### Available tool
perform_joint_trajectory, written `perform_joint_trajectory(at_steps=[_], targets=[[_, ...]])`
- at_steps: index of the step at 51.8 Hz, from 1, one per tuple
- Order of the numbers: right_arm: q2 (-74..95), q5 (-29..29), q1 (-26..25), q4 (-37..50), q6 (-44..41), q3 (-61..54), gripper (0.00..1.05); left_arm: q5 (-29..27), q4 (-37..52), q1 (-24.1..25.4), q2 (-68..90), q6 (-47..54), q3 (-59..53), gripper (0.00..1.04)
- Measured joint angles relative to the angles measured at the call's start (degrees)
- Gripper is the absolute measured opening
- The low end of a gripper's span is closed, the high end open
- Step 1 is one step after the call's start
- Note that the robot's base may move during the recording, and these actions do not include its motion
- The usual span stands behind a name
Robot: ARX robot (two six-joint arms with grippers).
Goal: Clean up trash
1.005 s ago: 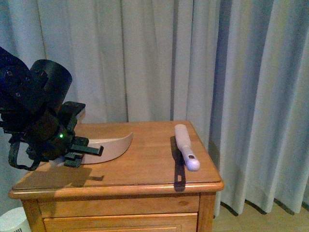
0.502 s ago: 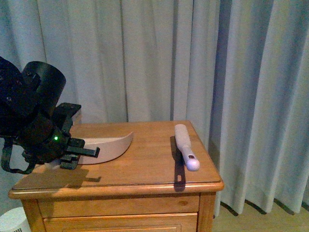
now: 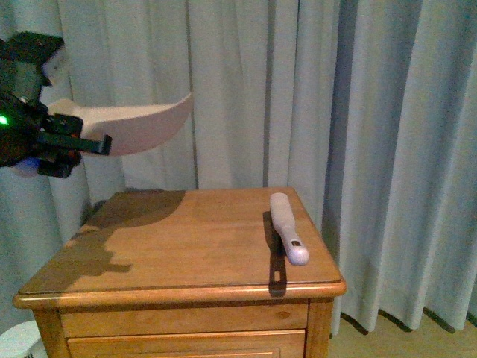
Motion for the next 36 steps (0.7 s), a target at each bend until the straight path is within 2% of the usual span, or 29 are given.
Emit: perform_joint_trajectory(at_steps=[9,21,36], targets=[[0.0,0.0,0.0,0.0,0.0,0.0,0.97,-0.3,6.1,-1.0,-12.9,1.7,-8.1,0.28],[0.0,0.0,0.0,0.0,0.0,0.0,0.97,0.6,9.8,-1.0,-29.5,5.4,-17.8,0.28],[0.0,0.0,0.0,0.0,0.0,0.0,0.97,0.0,3.8,-1.6,-47.9,7.0,-29.5,0.28]])
